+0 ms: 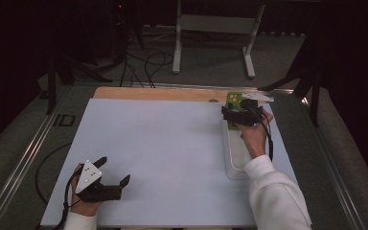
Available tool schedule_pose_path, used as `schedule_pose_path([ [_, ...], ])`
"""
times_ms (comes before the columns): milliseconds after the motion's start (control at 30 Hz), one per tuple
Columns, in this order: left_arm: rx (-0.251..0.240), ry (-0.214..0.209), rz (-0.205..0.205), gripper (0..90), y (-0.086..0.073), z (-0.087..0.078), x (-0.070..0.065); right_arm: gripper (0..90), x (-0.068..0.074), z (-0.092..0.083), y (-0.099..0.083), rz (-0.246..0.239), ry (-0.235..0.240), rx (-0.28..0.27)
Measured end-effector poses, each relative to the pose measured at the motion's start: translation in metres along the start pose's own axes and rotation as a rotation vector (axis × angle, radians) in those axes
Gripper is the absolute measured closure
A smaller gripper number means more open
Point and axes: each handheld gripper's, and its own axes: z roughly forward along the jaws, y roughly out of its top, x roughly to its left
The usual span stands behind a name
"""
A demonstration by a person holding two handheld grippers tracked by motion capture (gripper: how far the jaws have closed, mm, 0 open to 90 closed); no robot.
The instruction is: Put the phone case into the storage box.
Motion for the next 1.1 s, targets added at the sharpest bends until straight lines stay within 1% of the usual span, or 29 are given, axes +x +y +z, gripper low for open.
schedule_pose_path([
  [167, -0.01, -0.002, -0.004, 0.0, 0.002, 0.0, 0.002, 8.4, 0.009, -0.017, -0.003, -0.033, 0.072, -0.051],
  [300, -0.017, -0.001, -0.007, 0.0, 0.003, -0.001, 0.003, 8.4, 0.017, -0.032, -0.006, -0.053, 0.119, -0.085],
  [533, -0.025, -0.001, -0.006, 0.0, 0.006, -0.002, 0.003, 8.4, 0.029, -0.051, -0.021, -0.057, 0.188, -0.124],
  [633, -0.025, -0.001, -0.007, 0.0, 0.006, -0.002, 0.004, 8.4, 0.032, -0.057, -0.03, -0.062, 0.199, -0.128],
  [700, -0.023, -0.003, -0.009, 0.0, 0.007, -0.001, 0.004, 8.4, 0.033, -0.06, -0.035, -0.06, 0.206, -0.121],
  [767, -0.023, -0.002, -0.008, 0.0, 0.007, -0.001, 0.004, 8.4, 0.034, -0.063, -0.04, -0.068, 0.204, -0.121],
  [900, -0.023, -0.002, -0.008, 0.0, 0.008, -0.002, 0.004, 8.4, 0.038, -0.074, -0.049, -0.071, 0.227, -0.123],
  [933, -0.021, -0.001, -0.006, 0.0, 0.008, -0.002, 0.004, 8.4, 0.039, -0.077, -0.051, -0.07, 0.228, -0.129],
  [967, -0.021, -0.001, -0.006, 0.0, 0.008, -0.002, 0.004, 8.4, 0.039, -0.077, -0.051, -0.07, 0.228, -0.129],
  [1000, -0.02, -0.001, -0.007, 0.0, 0.008, -0.001, 0.004, 8.4, 0.041, -0.085, -0.057, -0.075, 0.22, -0.16],
  [1100, -0.02, -0.003, -0.007, 0.0, 0.008, -0.002, 0.004, 8.4, 0.042, -0.092, -0.065, -0.078, 0.23, -0.162],
])
